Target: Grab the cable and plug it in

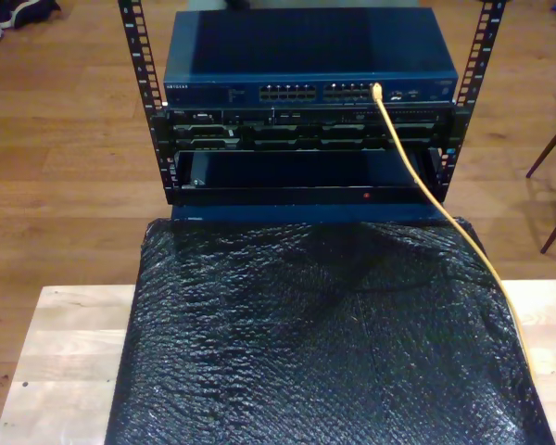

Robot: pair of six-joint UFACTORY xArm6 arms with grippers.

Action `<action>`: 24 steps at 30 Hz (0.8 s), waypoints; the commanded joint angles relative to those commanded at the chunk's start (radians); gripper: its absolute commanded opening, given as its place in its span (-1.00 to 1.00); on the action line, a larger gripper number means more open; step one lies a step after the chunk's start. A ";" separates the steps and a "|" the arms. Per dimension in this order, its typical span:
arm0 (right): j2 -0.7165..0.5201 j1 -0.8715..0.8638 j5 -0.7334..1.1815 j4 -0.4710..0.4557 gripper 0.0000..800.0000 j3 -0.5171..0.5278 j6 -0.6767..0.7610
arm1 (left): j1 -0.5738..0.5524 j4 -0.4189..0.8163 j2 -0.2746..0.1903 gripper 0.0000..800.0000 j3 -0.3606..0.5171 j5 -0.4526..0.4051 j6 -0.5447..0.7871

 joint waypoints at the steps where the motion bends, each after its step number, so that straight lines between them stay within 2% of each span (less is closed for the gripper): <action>1: -0.009 -0.026 0.015 -0.008 0.99 0.011 -0.032 | 0.000 0.000 0.000 1.00 0.000 0.000 0.000; 10: -0.098 -0.239 0.043 -0.020 0.99 0.132 -0.282 | 0.000 0.000 0.000 1.00 0.000 0.000 0.000; 15: -0.143 -0.285 0.055 -0.040 0.99 0.195 -0.299 | 0.000 0.000 0.000 1.00 0.000 0.000 0.000; 24: -0.141 -0.333 0.044 -0.049 0.99 0.325 -0.341 | 0.000 0.000 0.000 1.00 -0.002 0.000 0.000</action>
